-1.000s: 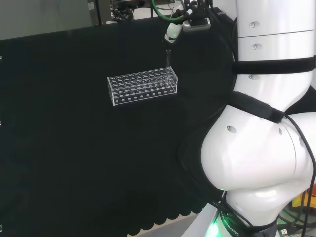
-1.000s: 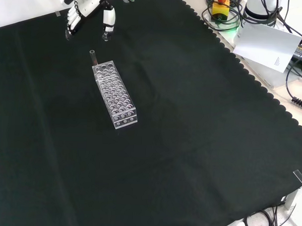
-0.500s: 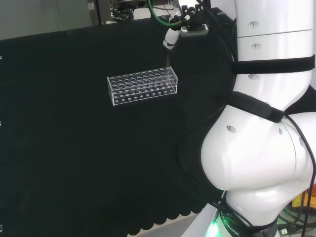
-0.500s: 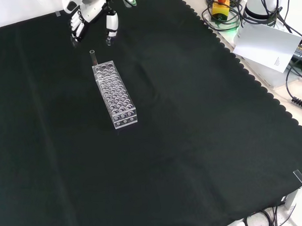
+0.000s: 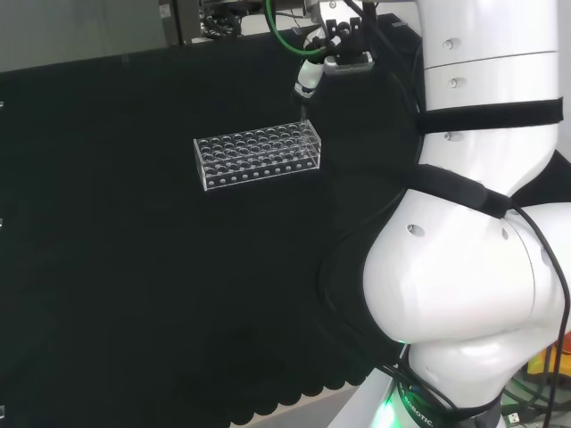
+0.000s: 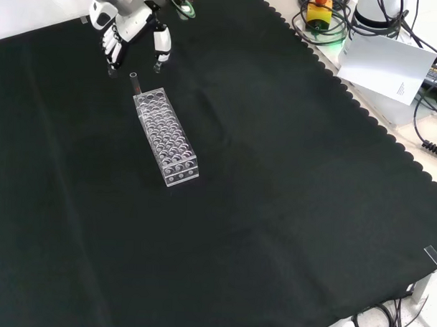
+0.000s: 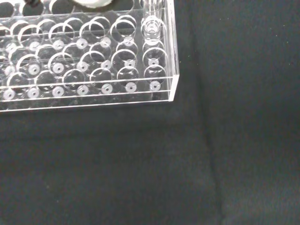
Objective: Pick up the test tube.
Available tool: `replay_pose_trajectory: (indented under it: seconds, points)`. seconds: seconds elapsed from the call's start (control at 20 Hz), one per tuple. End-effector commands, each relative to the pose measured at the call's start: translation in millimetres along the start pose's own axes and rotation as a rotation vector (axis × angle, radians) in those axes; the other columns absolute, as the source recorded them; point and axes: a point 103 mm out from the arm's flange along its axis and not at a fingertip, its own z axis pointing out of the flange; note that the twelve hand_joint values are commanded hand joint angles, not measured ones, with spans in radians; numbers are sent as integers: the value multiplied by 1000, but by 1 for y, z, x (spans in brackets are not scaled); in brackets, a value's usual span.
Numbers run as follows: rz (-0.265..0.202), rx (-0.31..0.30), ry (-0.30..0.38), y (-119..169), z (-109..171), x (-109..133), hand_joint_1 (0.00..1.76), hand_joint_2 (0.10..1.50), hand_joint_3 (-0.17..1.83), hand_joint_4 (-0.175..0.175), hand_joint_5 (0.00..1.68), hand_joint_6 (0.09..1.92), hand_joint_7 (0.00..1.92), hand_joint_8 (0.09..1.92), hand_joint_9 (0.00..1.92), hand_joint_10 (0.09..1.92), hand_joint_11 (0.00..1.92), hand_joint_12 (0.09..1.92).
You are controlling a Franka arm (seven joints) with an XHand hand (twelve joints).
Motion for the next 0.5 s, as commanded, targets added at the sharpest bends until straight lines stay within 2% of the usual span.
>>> replay_pose_trajectory:
  seconds: [0.05,0.25,0.5]
  points:
    - [14,7,1,7,3,-12,845,754,471,-26,376,87,87,889,5,991,0,1352]
    - [9,2,9,10,4,-11,897,724,516,-28,381,87,150,913,35,990,0,1389]
    - [-6,-12,2,24,7,6,994,642,666,-47,428,87,323,927,166,964,0,1485]
